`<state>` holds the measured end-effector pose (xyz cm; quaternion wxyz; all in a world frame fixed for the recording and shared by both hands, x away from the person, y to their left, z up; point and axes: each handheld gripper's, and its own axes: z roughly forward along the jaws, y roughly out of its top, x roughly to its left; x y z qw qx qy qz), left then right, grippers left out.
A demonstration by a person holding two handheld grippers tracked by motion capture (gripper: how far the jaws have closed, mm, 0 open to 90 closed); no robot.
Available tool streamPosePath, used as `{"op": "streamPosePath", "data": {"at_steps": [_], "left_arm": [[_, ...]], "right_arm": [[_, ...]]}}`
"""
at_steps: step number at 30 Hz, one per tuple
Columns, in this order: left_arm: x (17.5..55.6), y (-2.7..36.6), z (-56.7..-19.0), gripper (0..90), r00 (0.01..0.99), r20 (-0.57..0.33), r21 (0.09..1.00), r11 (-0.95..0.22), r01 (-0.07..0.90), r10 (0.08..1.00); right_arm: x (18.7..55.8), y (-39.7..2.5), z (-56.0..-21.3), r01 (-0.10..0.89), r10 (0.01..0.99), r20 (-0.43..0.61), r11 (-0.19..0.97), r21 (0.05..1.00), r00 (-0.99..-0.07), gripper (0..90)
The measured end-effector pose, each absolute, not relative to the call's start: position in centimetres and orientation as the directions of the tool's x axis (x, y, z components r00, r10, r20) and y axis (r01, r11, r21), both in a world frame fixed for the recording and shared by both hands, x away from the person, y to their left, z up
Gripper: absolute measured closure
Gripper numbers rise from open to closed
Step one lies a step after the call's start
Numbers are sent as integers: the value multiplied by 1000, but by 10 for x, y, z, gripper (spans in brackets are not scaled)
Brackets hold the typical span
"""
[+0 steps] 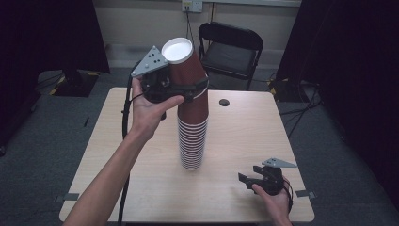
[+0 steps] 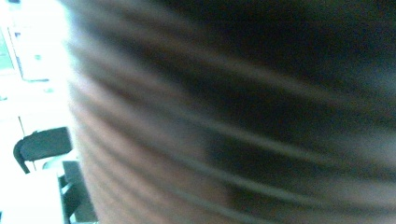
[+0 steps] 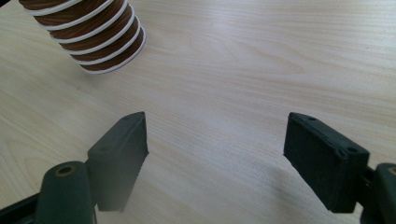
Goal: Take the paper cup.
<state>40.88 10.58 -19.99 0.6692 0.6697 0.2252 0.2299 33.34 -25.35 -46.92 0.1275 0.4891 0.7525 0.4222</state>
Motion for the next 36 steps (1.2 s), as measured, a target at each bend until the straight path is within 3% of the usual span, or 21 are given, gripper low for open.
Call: {"op": "streamPosePath", "data": {"at_steps": [36], "left_arm": [[375,172,-222,110,775,-69,997,77,26,628]], "right_arm": [[334,-252,-470,632,844,224,164,757,-487,214]]}}
